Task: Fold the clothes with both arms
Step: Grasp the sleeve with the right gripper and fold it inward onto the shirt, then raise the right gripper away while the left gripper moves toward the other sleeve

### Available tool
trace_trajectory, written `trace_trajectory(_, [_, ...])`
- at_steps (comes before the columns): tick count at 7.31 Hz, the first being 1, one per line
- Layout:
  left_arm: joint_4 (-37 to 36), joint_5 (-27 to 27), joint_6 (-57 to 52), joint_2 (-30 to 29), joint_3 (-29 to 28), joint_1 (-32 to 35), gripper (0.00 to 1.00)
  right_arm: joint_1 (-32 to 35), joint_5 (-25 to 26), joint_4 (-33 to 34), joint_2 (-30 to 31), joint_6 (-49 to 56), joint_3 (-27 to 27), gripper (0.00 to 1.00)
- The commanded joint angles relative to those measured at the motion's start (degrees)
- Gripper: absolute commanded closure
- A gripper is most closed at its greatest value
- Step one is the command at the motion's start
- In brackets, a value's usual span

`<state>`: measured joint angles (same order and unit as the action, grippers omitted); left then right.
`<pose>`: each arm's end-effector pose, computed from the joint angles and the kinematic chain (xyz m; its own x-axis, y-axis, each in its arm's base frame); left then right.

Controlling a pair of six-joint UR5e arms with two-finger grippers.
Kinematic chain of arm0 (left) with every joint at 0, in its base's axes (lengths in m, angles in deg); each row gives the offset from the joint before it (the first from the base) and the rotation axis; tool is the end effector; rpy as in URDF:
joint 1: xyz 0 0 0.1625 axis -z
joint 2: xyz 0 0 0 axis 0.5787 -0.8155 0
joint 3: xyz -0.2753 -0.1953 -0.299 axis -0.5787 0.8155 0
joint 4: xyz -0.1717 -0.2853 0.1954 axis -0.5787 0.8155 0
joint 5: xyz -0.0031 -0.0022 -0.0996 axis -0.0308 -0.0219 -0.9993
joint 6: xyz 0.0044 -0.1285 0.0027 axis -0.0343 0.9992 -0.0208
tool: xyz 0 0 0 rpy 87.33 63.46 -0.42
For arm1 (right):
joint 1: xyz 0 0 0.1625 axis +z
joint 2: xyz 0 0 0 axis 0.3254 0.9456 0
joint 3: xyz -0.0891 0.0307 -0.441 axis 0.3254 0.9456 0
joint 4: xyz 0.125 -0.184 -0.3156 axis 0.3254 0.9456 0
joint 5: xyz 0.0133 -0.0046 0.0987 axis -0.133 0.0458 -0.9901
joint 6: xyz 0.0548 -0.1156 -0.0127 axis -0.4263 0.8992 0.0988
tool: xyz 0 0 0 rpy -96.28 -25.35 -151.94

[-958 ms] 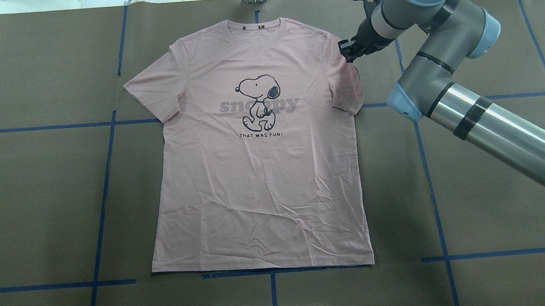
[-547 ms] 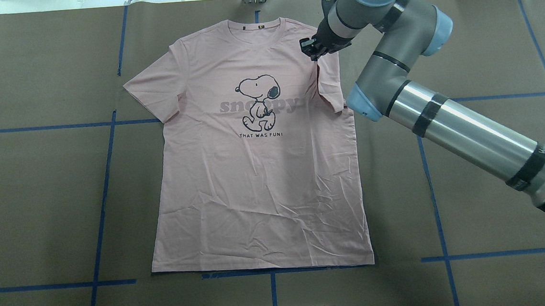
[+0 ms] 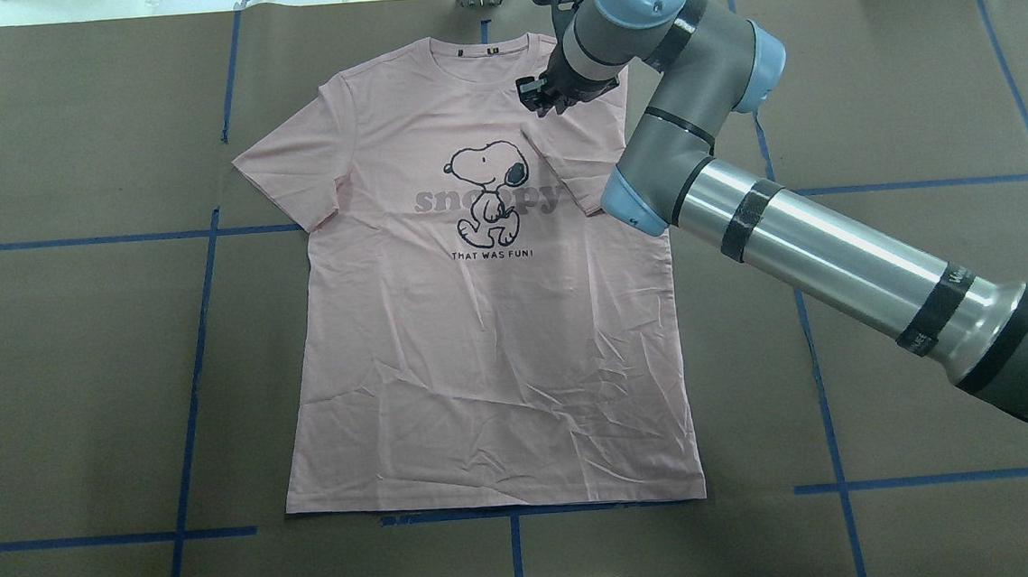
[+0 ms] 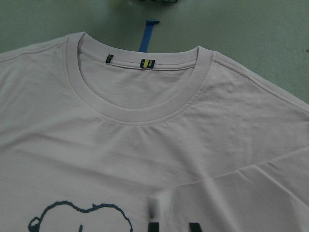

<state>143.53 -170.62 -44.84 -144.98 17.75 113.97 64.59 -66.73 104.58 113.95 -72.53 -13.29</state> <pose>0.0777 -0.5827 0.5116 0.5960 0.3339 -0.7303 0.0188 0.9034 0.4283 -0.5418 -0.6769 0.2935 0.5796 -0.2125 0.7867 -0.1281 0.9297 0.3454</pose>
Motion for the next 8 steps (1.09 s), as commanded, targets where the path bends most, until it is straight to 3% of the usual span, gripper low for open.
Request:
trace_trajectory(1, [0.58, 0.27, -0.05, -0.26, 0.19, -0.13, 0.0, -0.34, 0.9, -0.16, -0.06, -6.38, -0.14, 0.0])
trace_trajectory(2, [3.63, 0.45, 0.38, -0.78, -0.07, -1.69, 0.0, 0.19, -0.84, 3.59, 0.11, -8.16, -2.41, 0.0])
trace_trajectory(4, [4.02, 3.06, 15.24, -4.45, -0.42, -8.17, 0.0, 4.65, -12.15, 22.62, 3.78, -7.57, -14.76, 0.0])
trace_trajectory(6, [4.28, 15.16, 34.66, -8.94, -2.08, -17.66, 0.01, 9.48, -17.0, 26.2, 12.9, -2.51, -25.5, 0.0])
trace_trajectory(8, [4.54, 26.23, 38.87, -12.46, -6.55, -23.39, 0.01, 14.93, -19.76, 30.49, 18.89, 8.21, -29.92, 0.0])
